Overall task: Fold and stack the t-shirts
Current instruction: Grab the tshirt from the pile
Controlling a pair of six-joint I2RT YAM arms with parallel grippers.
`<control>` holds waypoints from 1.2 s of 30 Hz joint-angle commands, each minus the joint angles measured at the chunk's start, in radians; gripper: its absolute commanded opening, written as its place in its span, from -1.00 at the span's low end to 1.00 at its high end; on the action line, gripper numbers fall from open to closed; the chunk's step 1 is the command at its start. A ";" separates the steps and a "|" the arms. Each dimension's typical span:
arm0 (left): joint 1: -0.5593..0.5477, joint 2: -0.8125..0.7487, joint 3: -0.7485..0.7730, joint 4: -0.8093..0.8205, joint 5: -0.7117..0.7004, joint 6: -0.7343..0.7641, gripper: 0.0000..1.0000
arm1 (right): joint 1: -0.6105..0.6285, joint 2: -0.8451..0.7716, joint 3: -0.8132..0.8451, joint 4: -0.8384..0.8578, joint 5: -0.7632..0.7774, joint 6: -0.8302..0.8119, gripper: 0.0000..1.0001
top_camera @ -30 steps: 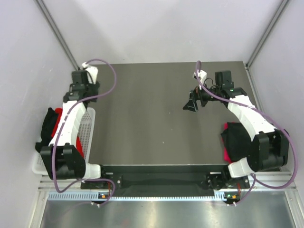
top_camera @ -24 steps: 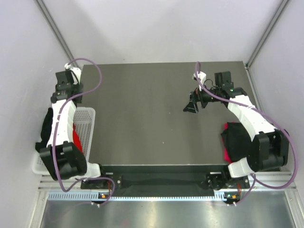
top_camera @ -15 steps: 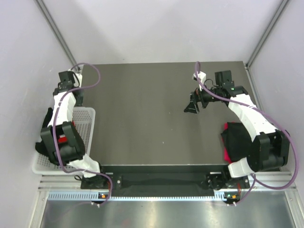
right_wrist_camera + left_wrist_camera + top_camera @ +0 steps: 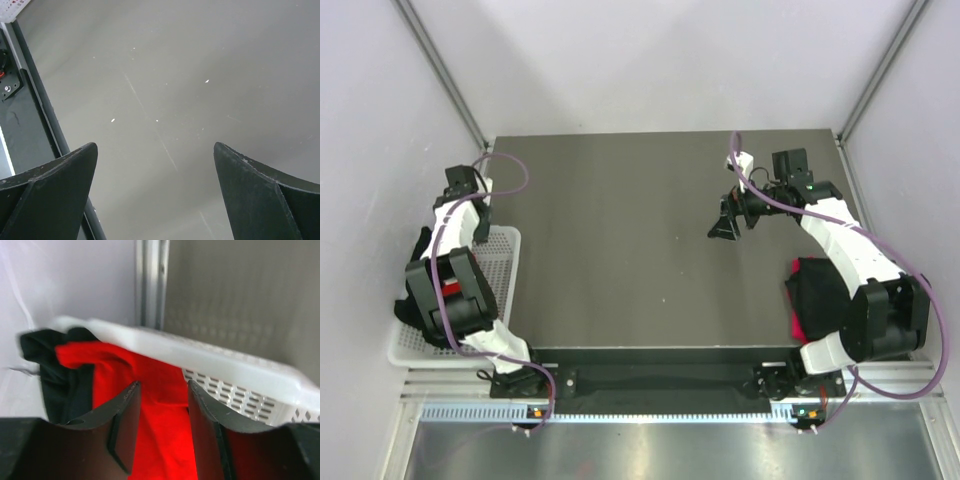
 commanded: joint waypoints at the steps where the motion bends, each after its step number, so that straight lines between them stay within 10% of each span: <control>1: 0.002 -0.058 -0.036 -0.007 -0.024 0.012 -0.04 | 0.009 0.002 0.037 0.003 -0.037 -0.031 0.99; 7: 0.002 -0.027 -0.046 0.016 -0.062 0.006 -0.72 | 0.008 0.005 0.025 0.014 -0.051 -0.036 0.99; 21: -0.008 -0.126 0.112 -0.139 0.062 -0.038 -1.00 | 0.008 -0.020 -0.007 0.035 -0.051 -0.049 0.99; 28: -0.086 -0.283 0.566 -0.253 0.222 -0.021 -1.00 | 0.009 -0.081 -0.030 0.081 0.042 -0.046 0.99; 36: -0.574 -0.115 1.256 -0.477 0.105 -0.040 -1.00 | 0.006 -0.167 -0.073 0.172 0.049 0.014 0.99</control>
